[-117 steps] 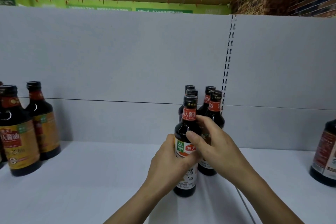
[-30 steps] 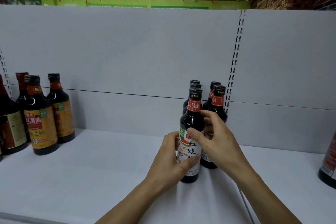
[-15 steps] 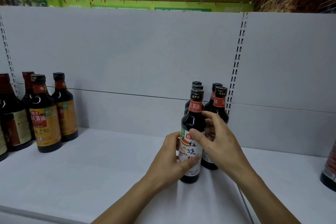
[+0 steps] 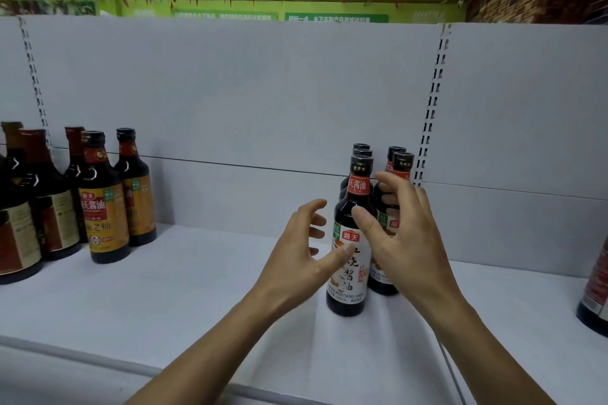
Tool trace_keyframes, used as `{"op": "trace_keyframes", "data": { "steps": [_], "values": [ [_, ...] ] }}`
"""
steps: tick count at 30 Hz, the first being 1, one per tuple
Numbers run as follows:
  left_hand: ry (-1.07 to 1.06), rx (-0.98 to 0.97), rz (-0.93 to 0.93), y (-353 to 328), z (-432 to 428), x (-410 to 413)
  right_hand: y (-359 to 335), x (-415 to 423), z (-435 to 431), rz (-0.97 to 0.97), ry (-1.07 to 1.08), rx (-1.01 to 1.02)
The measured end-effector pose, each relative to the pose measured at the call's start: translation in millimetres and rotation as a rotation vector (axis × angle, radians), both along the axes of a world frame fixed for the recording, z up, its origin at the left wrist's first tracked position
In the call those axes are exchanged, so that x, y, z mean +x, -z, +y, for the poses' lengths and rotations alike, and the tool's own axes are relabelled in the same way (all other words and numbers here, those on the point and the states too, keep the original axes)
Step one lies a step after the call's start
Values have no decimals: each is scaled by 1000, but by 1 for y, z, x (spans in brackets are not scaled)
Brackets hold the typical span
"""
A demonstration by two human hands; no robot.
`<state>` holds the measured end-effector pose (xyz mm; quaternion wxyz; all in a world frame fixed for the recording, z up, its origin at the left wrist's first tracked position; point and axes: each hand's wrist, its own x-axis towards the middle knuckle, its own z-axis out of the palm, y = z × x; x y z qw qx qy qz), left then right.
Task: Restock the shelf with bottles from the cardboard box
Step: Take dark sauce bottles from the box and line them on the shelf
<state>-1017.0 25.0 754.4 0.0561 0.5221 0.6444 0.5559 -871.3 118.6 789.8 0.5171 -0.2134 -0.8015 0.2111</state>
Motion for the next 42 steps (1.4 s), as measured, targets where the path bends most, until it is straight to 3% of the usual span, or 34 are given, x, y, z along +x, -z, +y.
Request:
{"op": "trace_keyframes", "data": {
  "steps": [6, 17, 31, 42],
  "values": [
    [-59, 72, 31, -13, -35, -3, -12, -10, -34, -10, -38, 93],
    [-304, 117, 21, -16, -171, -35, -5, -67, -134, -85, -310, 37],
    [-902, 31, -124, 42, -430, -52, 53, -191, -348, -313, -973, -52],
    [-1379, -4, -332, 130, -540, -24, 148, -249, -474, -612, -1426, -48]
  ]
}}
